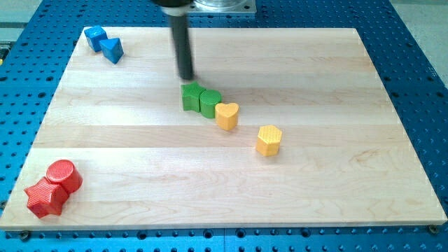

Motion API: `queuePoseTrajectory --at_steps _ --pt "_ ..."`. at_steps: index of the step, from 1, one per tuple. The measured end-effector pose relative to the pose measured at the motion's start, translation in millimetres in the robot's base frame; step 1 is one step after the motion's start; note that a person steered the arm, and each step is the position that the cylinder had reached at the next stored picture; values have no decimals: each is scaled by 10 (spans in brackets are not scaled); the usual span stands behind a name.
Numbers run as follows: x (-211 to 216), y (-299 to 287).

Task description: Move the heart to the center left of the board

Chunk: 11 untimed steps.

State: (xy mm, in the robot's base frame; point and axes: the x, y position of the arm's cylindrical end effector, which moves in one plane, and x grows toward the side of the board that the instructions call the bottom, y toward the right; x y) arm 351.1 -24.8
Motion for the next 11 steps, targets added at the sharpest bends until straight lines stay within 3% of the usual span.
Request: queuePoseTrajectory --at_steps 1,2,4,5,7,9,10,11 --pt "501 824" --pt "833 802" --pt "1037 254" --pt "1204 413" --pt "1195 -842" --pt "1547 -1345" --pt "1365 -1834" --pt "1298 -1814"
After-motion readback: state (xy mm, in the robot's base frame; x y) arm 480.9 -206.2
